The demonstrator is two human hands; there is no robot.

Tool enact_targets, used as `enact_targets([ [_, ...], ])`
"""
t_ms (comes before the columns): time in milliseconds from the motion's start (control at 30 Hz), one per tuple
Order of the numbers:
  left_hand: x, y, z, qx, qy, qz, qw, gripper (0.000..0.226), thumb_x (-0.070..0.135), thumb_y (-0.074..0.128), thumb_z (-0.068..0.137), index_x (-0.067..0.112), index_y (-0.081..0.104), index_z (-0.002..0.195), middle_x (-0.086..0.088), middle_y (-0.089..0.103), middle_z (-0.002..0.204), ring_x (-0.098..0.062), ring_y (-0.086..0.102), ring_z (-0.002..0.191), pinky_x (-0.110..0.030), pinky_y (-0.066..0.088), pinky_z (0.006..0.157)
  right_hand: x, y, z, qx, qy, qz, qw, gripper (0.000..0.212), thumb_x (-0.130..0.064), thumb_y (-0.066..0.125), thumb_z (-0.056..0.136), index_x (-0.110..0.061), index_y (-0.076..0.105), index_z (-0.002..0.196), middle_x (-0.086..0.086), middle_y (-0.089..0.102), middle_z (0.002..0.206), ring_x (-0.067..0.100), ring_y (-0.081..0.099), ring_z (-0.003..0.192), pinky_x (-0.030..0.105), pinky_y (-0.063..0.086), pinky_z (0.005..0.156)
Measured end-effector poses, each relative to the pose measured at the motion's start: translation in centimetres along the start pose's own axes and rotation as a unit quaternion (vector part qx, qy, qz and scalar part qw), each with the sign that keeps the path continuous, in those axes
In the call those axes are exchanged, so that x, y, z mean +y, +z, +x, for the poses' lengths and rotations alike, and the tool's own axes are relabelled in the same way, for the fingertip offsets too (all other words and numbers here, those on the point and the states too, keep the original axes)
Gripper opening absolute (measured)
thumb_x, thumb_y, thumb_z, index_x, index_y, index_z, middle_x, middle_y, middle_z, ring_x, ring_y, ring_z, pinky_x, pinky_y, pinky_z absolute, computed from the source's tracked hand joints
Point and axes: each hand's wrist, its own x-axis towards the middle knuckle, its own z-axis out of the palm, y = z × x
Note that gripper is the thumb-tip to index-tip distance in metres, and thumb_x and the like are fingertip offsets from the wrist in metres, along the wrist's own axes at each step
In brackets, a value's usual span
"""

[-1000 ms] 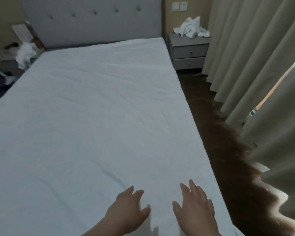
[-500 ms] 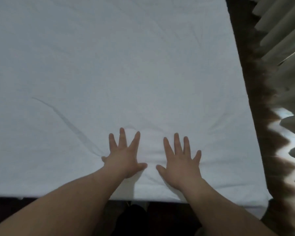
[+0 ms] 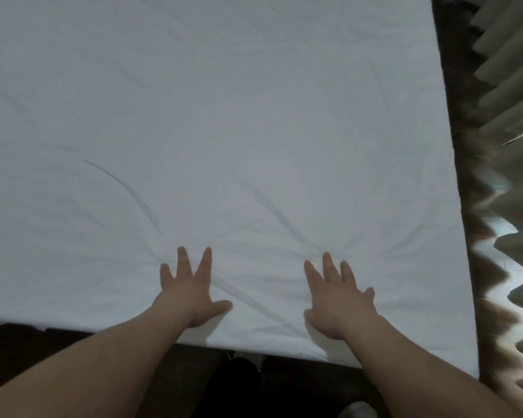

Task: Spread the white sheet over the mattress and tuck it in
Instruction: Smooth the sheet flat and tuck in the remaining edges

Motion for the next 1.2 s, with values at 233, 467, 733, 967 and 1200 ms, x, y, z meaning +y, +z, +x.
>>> enact_targets([
  [233,-2.6,-8.9,-3.4,0.0,0.042,-0.042,0.998,0.101,0.082,0.048,0.084,0.045,-0.006,0.16,-0.007,0.0,0.172,-0.043,0.017,0.153,-0.051,0.025,0.122,-6.8,-9.4,-5.4,0.133,-0.012,0.021,0.991,0.052,-0.044,0.039,0.103,-0.027,0.035,0.152,0.002,0.027,0.163,0.031,0.038,0.141,0.052,0.035,0.113],
  [467,-4.5,-20.9,-13.8,0.087,0.142,-0.056,0.985,0.086,0.072,0.049,0.092,0.047,0.005,0.161,0.001,-0.009,0.172,-0.033,0.007,0.157,-0.049,0.025,0.123,-13.4,-18.4,-14.8,0.192,-0.049,0.072,0.977,0.058,-0.038,0.041,0.104,-0.027,0.025,0.159,0.0,0.01,0.171,0.028,0.031,0.149,0.046,0.036,0.115],
  [733,-14.6,-22.4,-26.4,0.128,0.078,-0.054,0.987,0.079,0.067,0.047,0.093,0.048,0.008,0.159,0.009,-0.012,0.171,-0.023,-0.008,0.157,-0.066,0.02,0.119,-20.5,-20.1,-23.6,0.215,-0.119,0.097,0.965,0.058,-0.037,0.045,0.103,-0.021,0.031,0.157,-0.001,0.028,0.163,0.027,0.042,0.141,0.043,0.042,0.109],
  [967,-26.9,-22.0,-32.8,0.123,0.018,-0.08,0.989,0.077,0.063,0.048,0.093,0.043,0.014,0.16,0.007,-0.003,0.172,-0.029,0.002,0.157,-0.064,0.025,0.117,-30.9,-18.2,-28.2,0.169,-0.155,0.014,0.973,0.054,-0.035,0.046,0.1,-0.02,0.038,0.151,0.002,0.036,0.154,0.027,0.049,0.133,0.042,0.045,0.107],
  [1200,-44.9,-23.5,-32.6,0.144,0.013,-0.141,0.979,0.079,0.064,0.05,0.092,0.044,0.016,0.16,0.006,0.002,0.172,-0.027,0.013,0.156,-0.054,0.03,0.119,-49.6,-18.5,-29.7,0.204,-0.181,-0.004,0.962,0.057,-0.034,0.047,0.101,-0.019,0.036,0.155,0.004,0.033,0.158,0.026,0.05,0.135,0.039,0.046,0.106],
])
